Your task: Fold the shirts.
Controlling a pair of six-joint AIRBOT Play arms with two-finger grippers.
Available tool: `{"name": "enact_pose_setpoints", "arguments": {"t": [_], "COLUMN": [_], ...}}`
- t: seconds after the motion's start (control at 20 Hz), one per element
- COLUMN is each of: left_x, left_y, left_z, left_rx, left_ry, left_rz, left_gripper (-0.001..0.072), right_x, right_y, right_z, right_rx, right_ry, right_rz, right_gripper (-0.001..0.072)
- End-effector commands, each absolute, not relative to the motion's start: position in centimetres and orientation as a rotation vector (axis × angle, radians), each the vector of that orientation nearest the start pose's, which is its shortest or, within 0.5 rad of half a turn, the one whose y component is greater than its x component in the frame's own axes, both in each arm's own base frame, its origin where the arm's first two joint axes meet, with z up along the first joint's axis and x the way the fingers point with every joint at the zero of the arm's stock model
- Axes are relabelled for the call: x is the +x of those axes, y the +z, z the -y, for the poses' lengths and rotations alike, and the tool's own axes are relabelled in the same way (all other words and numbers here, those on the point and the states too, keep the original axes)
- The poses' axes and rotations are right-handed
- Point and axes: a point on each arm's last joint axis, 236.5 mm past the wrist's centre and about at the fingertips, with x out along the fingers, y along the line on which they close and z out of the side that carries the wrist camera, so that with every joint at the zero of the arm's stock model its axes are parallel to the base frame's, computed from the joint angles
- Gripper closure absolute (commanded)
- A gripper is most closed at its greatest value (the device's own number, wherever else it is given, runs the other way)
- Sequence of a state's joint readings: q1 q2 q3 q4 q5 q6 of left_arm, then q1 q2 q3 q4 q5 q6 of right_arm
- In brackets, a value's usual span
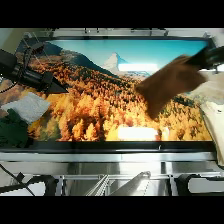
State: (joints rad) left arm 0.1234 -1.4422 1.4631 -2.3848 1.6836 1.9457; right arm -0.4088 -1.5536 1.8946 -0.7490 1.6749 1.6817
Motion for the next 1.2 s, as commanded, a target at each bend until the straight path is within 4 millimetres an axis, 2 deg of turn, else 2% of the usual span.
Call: {"name": "enact_pose_setpoints", "arguments": {"t": [0.0, 0.1, 0.25, 0.3, 0.35, 0.45, 0.55, 0.7, 0.8, 0.95, 1.15], "left_x": [35.3, 35.2, 34.9, 34.7, 34.5, 34.2, 33.7, 32.8, 32.0, 31.5, 30.5], "left_y": [10.5, 10.5, 10.5, 10.5, 10.5, 10.2, 9.6, 8.7, 8.0, 6.7, 5.6], "left_z": [12.8, 12.9, 13.5, 13.9, 14.5, 15.4, 16.5, 18.0, 18.9, 20.0, 21.0], "left_rx": [-0.399, -0.398, -0.385, -0.377, -0.366, -0.35, -0.33, -0.311, -0.299, -0.291, -0.28], "left_ry": [-0.851, -0.855, -0.87, -0.88, -0.893, -0.914, -0.941, -0.986, -1.018, -1.047, -1.082], "left_rz": [-1.352, -1.358, -1.365, -1.368, -1.374, -1.39, -1.417, -1.471, -1.517, -1.568, -1.628], "left_gripper": [0.0689, 0.0689, 0.0689, 0.0689, 0.069, 0.0689, 0.069, 0.0689, 0.0689, 0.0689, 0.069], "right_x": [42.2, 41.5, 40.5, 39.7, 38.1, 32.6, 27.0, 22.7, 19.2, 15.0, 11.1], "right_y": [21.6, 19.7, 17.8, 17.0, 15.9, 13.3, 12.2, 11.3, 9.5, 5.0, -1.4], "right_z": [11.2, 15.8, 20.9, 22.3, 23.7, 26.7, 28.9, 29.1, 28.9, 27.6, 25.2], "right_rx": [0.962, 1.021, 1.032, 1.021, 0.995, 0.919, 0.879, 0.933, 0.979, 1.063, 1.152], "right_ry": [-0.029, -0.141, -0.292, -0.35, -0.429, -0.679, -0.896, -0.983, -1.048, -1.102, -1.121], "right_rz": [-1.006, -0.976, -0.943, -0.955, -0.995, -1.15, -1.269, -1.299, -1.328, -1.351, -1.423], "right_gripper": [0.0688, 0.0687, 0.0688, 0.0688, 0.0688, 0.0688, 0.0689, 0.0689, 0.0689, 0.0688, 0.0688]}}
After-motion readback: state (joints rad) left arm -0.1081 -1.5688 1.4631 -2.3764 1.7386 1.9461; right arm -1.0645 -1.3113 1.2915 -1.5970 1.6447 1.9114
